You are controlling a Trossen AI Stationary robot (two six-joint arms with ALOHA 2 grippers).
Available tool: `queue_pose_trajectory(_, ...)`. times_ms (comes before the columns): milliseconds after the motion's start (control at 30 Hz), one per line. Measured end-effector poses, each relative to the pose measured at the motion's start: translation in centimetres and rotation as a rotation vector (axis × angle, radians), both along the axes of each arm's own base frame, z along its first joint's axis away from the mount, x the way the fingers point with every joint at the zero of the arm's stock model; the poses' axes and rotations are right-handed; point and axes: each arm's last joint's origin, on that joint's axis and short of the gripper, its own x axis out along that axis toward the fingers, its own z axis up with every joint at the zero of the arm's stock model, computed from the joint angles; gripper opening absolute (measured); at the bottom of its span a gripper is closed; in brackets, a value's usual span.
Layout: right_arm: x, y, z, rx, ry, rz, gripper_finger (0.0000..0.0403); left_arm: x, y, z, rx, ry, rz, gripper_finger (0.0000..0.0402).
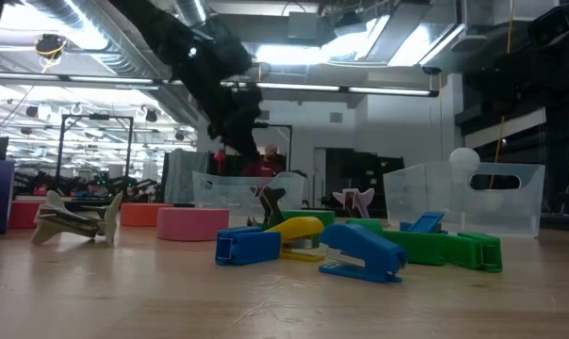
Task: Pick and place Stapler, Stapler remover, tape
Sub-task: Put the blue staple remover into the top transparent bin
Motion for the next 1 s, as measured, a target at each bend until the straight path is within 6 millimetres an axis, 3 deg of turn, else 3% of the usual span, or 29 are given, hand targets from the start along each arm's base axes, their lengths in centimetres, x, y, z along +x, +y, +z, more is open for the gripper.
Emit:
queue_pose_trajectory(267,0.0,0.0,0.0,0.0,0.0,0.0,0.0225,-3.4,-0.1,5.8,0.134,-0.118,0.024,0.0085)
queue_pose_trajectory(433,0.0,0.0,0.0,0.0,0.0,0.0,0.0225,-5.3,0.0,7.9,0.176,-0.17,0.063,0.0086)
queue_pose_trajectory(1000,0.0,0.0,0.0,0.001,-0.005,0.003,0.0225,-7.3,2.0,7.8,0.169,-0.142,0.159,0.0083)
